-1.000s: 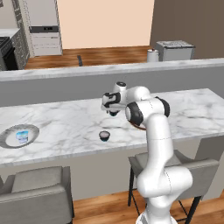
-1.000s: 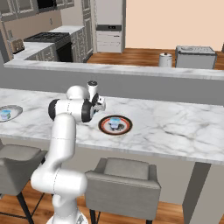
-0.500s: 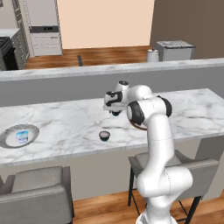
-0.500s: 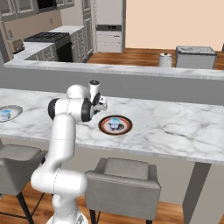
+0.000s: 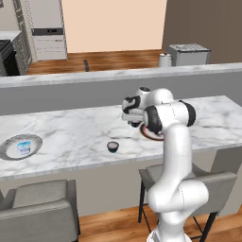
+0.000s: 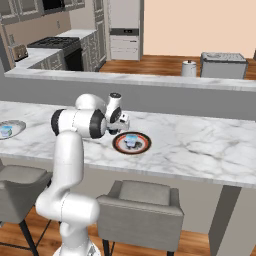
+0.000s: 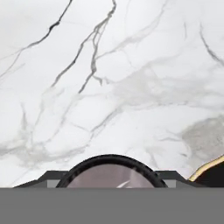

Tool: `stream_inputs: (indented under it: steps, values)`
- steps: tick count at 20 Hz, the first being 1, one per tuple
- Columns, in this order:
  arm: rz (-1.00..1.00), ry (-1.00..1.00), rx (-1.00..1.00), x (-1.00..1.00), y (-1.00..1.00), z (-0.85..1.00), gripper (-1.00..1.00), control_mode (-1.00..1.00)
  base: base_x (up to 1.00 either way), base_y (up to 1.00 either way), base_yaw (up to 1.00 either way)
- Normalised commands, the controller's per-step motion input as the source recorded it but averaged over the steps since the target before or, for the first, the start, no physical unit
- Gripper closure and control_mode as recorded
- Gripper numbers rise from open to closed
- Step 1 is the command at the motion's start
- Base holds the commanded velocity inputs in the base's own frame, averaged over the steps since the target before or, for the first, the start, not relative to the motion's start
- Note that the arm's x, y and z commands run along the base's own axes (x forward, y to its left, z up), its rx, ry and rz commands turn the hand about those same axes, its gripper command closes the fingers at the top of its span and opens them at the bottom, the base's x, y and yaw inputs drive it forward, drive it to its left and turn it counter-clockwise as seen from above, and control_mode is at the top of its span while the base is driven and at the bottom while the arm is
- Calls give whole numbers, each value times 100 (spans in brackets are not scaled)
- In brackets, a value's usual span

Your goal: Place two yogurt containers on each plate.

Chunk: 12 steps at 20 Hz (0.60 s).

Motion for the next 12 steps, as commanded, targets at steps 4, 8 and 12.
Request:
stream_inputs:
  steps: [4, 8, 12]
  values:
    - [0, 3, 0, -39, -17, 15, 100, -100, 0, 0, 0]
    - [-2, 6, 0, -24, -19, 0, 100, -100, 0, 0, 0]
    - [-3, 2, 0, -8, -20, 0, 100, -100, 0, 0, 0]
